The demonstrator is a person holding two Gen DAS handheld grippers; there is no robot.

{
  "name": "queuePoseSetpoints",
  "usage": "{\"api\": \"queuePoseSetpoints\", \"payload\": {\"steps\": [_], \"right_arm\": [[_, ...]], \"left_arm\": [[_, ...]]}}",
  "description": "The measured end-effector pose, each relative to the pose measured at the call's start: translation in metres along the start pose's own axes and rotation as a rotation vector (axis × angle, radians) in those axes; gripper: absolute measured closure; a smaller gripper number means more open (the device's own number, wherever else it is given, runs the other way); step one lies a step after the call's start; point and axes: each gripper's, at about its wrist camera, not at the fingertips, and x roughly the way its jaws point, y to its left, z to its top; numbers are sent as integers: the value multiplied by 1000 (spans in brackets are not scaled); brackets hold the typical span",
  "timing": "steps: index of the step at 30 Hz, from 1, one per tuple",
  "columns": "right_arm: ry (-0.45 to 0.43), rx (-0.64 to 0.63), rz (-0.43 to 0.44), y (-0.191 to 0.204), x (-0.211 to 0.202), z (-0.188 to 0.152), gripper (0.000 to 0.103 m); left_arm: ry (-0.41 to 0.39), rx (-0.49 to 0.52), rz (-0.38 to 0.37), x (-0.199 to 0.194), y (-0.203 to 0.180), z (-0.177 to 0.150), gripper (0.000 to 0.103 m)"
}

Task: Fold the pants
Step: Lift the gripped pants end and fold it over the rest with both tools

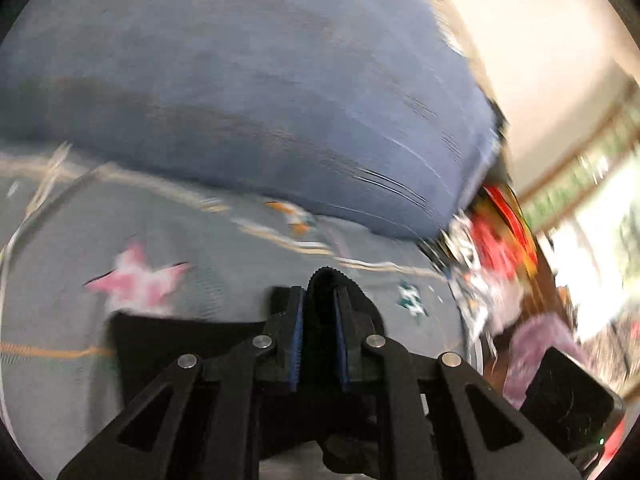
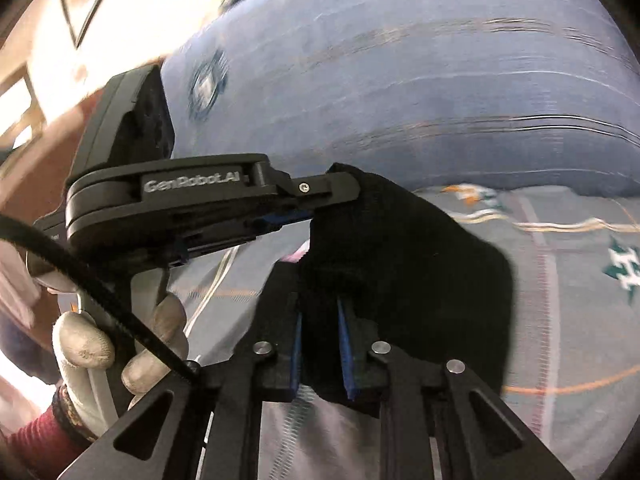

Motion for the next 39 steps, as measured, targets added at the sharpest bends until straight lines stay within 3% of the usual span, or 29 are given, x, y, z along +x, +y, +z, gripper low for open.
{"api": "queuePoseSetpoints", "payload": {"steps": [3, 7, 17, 22, 26, 28, 31, 35, 39], "right_arm": [[77, -40, -3, 23, 37, -3, 90], [145, -88, -26, 44, 70, -8, 90], [159, -186, -29, 81, 84, 3, 90], [167, -188, 4, 94, 92, 7, 90], [249, -211, 19, 96, 125, -5, 89], [248, -201, 60, 92, 127, -5, 82], [261, -166, 144, 85, 120, -2, 71], [285, -177, 224, 86, 101, -4, 40], [276, -156, 340, 83, 70, 5, 40]], "left_arm": [[-12, -90, 17, -5, 41, -6, 90], [-23, -163, -4, -10, 70, -12, 91], [-118, -228, -68, -43, 95, -16, 91], [-138, -292, -21, -46, 124, -25, 91], [-102, -363, 19, -38, 151, -34, 91], [-115, -366, 18, -45, 153, -38, 91], [-133, -362, 26, -57, 152, -40, 82], [-173, -366, 14, -72, 144, -39, 77], [-185, -310, 54, -83, 125, -38, 69]]}}
